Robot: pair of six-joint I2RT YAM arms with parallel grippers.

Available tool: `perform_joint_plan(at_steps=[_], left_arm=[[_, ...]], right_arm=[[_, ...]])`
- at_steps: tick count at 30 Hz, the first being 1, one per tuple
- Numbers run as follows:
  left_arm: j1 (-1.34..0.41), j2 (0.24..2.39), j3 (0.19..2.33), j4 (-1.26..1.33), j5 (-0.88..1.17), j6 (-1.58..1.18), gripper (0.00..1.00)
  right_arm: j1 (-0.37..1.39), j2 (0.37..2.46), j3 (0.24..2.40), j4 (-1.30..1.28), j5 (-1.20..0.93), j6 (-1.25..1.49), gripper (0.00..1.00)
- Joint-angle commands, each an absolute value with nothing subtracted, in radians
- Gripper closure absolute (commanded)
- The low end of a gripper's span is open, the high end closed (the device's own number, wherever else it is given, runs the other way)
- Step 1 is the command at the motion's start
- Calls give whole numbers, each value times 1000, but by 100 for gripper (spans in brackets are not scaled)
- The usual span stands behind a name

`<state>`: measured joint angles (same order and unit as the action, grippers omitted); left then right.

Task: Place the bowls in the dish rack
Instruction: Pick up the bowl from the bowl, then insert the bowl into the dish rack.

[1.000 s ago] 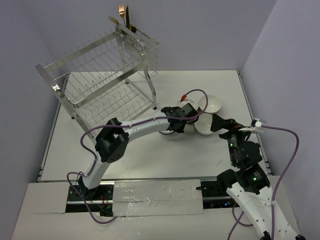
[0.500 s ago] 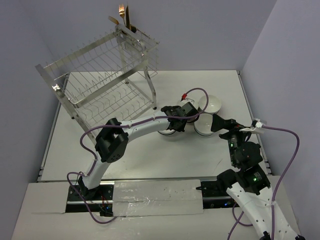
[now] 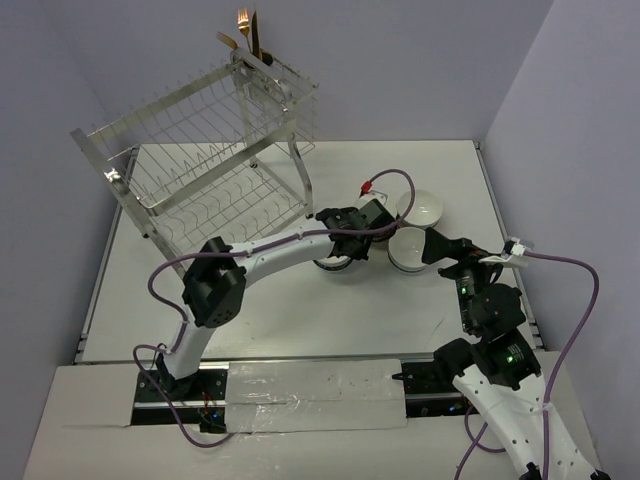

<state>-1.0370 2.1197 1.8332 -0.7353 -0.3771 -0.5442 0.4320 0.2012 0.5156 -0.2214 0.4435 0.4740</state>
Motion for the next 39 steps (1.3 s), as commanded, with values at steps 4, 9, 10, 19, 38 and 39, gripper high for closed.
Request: perform_joint_plan(at_steps=[4, 9, 10, 19, 38, 39], left_arm=[[-1034, 1847, 1815, -626, -425, -520, 100], [-1028, 1682, 1630, -426, -460, -508, 100], [-1023, 1613, 1582, -375, -463, -508, 100], [-930, 1237, 964, 255, -433, -583, 100], [-741, 1221, 454, 1152, -339, -551, 100], [-723, 1235, 454, 1188, -333, -552, 100]], right_arm=[[437, 187, 509, -195, 445, 468, 1], [437, 179, 511, -193, 439, 466, 1], [437, 175, 509, -189, 437, 466, 1], [437, 173, 506, -175, 396, 454, 0], [437, 144, 474, -112, 264, 417, 0], [437, 144, 474, -110, 259, 417, 0]])
